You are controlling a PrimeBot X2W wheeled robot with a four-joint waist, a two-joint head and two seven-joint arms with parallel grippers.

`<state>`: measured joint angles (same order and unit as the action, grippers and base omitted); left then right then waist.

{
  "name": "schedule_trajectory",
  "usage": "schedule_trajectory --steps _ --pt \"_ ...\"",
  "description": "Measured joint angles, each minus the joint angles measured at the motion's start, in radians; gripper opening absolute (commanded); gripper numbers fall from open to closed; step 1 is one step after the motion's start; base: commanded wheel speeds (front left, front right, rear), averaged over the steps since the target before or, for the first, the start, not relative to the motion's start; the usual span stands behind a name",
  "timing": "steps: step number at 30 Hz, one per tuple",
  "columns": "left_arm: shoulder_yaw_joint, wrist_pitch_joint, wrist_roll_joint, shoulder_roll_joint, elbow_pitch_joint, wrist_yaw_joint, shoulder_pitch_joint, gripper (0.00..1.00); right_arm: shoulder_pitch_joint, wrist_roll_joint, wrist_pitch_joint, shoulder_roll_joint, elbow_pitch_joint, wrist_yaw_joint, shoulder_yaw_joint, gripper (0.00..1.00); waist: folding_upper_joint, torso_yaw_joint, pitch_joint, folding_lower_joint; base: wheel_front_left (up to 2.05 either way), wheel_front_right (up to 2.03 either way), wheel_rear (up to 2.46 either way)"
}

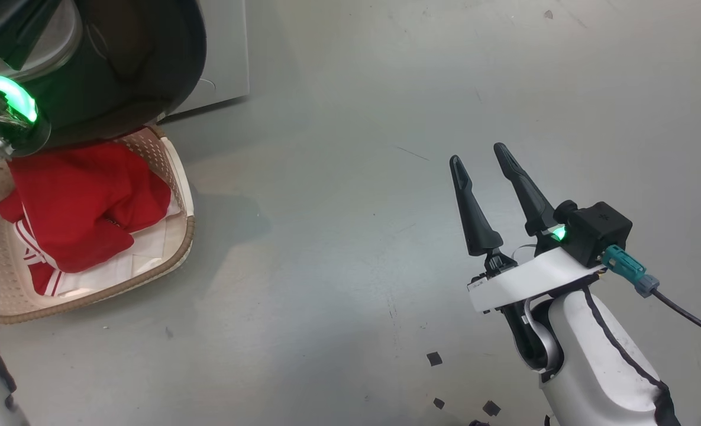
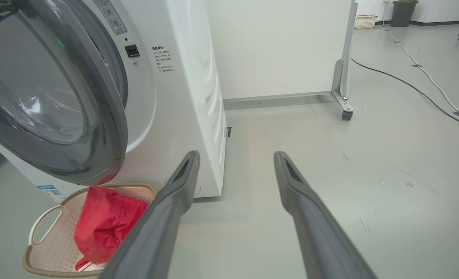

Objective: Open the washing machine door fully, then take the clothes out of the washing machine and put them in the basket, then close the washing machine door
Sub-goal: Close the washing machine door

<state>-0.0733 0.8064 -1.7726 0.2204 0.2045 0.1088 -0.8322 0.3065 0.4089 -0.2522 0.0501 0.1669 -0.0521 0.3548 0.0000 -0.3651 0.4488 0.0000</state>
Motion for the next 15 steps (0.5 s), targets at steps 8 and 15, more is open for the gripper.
schedule_trajectory --steps 8,15 --pt "0.012 -0.008 0.005 -0.004 0.047 0.000 -0.035 0.00 0.003 0.010 0.000 0.000 -0.001 0.008 0.003 1.00 0.0000 -0.002 0.001 0.0000 0.00 0.00 0.00" --pt "0.022 0.007 0.004 -0.017 0.064 -0.030 -0.035 0.00 0.003 0.010 0.000 0.000 -0.001 0.021 -0.018 1.00 0.0000 0.021 -0.005 0.0000 0.00 0.00 0.00"
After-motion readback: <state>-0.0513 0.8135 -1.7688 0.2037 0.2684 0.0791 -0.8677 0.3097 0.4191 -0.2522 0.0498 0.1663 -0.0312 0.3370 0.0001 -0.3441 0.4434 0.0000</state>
